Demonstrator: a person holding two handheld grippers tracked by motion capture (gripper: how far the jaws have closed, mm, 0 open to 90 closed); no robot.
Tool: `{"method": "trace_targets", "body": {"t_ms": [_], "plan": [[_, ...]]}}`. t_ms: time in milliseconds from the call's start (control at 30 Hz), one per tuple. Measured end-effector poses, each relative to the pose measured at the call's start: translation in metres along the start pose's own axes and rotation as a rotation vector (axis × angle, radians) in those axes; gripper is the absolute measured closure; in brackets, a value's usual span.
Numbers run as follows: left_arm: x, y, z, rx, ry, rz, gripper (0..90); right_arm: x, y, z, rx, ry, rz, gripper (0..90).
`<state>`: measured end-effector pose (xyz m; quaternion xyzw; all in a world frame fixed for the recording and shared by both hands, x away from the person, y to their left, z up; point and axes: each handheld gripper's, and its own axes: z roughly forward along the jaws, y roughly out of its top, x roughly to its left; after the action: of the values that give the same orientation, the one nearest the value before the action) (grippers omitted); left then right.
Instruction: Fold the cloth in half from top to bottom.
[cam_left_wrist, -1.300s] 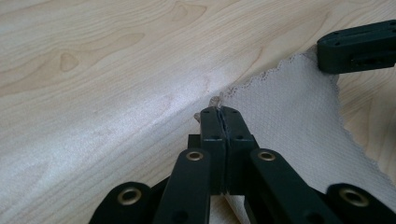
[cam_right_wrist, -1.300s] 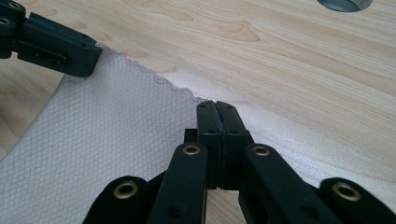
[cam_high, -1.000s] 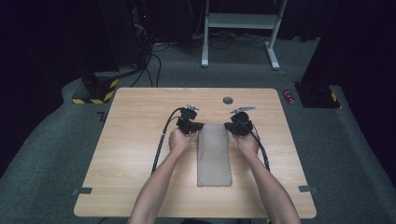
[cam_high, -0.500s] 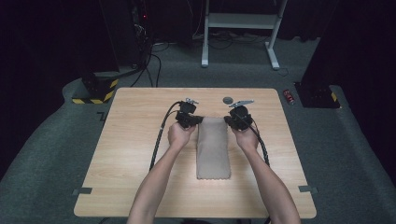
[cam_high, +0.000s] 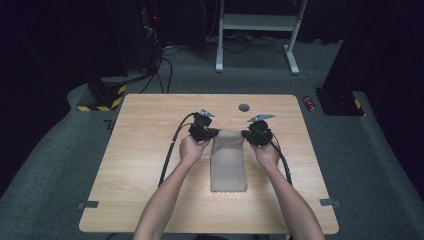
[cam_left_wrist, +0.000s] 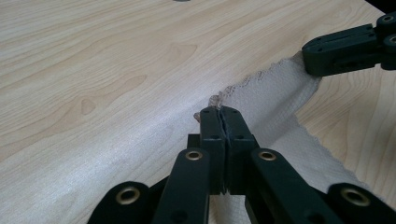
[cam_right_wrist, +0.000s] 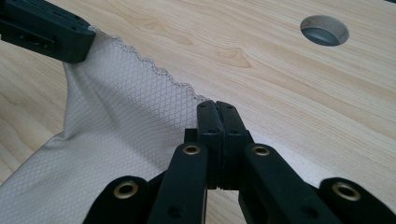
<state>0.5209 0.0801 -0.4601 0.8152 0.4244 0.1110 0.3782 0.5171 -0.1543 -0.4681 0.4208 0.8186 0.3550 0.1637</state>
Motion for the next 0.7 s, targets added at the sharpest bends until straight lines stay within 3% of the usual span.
{"method": "trace_targets", "body": {"t_ms": [133, 467, 700], "plan": [[-0.001, -0.003, -0.001, -0.002, -0.003, -0.002, 88.5, 0.002, -0.002, -0.002, -0.006, 0.01, 0.006, 89.8], [-0.004, -0.01, -0.006, 0.004, -0.006, 0.041, 88.6, 0.006, -0.006, -0.01, -0.025, 0.042, -0.012, 89.7], [-0.005, -0.014, -0.01, -0.002, -0.015, 0.041, 88.6, 0.01, -0.011, -0.014, -0.033, 0.053, -0.03, 89.7]]}}
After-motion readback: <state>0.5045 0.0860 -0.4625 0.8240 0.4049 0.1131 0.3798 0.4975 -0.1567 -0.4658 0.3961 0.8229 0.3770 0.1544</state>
